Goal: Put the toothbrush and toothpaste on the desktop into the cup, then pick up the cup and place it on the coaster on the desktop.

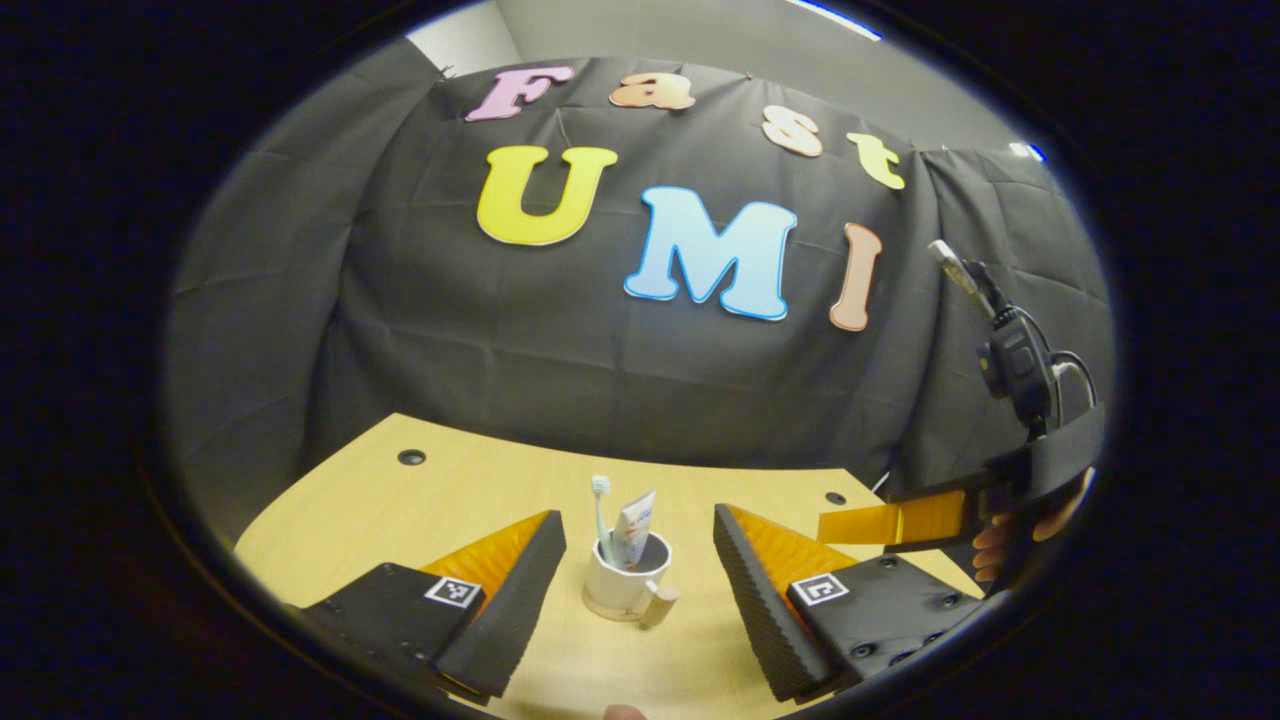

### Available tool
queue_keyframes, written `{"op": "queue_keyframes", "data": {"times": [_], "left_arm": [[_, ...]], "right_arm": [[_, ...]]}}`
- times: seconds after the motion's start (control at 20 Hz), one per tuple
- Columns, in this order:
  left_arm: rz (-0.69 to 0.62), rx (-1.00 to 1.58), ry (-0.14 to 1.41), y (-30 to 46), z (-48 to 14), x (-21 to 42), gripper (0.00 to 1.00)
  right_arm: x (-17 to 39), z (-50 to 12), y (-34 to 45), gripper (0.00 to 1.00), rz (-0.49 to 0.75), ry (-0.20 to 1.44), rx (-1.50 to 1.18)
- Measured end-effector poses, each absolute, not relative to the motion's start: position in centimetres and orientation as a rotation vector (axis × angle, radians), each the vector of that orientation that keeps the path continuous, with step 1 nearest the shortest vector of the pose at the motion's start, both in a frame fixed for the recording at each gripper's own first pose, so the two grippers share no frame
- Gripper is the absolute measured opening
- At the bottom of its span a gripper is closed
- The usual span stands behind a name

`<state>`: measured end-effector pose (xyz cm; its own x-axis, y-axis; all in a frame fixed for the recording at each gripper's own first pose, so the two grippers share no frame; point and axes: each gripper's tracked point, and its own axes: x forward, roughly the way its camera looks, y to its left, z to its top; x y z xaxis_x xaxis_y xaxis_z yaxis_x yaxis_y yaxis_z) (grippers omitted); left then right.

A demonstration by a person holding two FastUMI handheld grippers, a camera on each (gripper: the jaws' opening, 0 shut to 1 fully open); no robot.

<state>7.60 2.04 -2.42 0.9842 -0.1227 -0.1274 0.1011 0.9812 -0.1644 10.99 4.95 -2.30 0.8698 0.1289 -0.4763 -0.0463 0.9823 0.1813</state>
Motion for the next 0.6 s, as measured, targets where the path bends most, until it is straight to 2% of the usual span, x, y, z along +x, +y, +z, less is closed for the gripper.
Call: {"op": "queue_keyframes", "data": {"times": [0.25, 0.3, 0.45, 0.5, 0.6], "left_arm": [[-0.156, -0.140, 0.125, -0.3, -1.5, 7.9, 0.96], [-0.166, -0.139, 0.119, -0.8, -1.3, 7.9, 0.94], [-0.176, -0.139, 0.095, -1.6, -0.5, 7.5, 0.99], [-0.179, -0.138, 0.088, -1.8, -0.2, 7.4, 0.96], [-0.176, -0.128, 0.083, -2.1, -0.1, 7.3, 0.99]], "right_arm": [[9.4, -0.2, 2.5, 0.52, 0.065, 0.335, 0.169], [9.5, -0.5, 2.3, 0.62, 0.056, 0.302, 0.163], [8.7, -0.3, 1.7, 0.63, 0.037, 0.218, 0.139], [8.3, -0.3, 1.5, 0.70, 0.030, 0.191, 0.128], [7.7, 0.3, 1.1, 0.80, 0.016, 0.137, 0.095]]}}
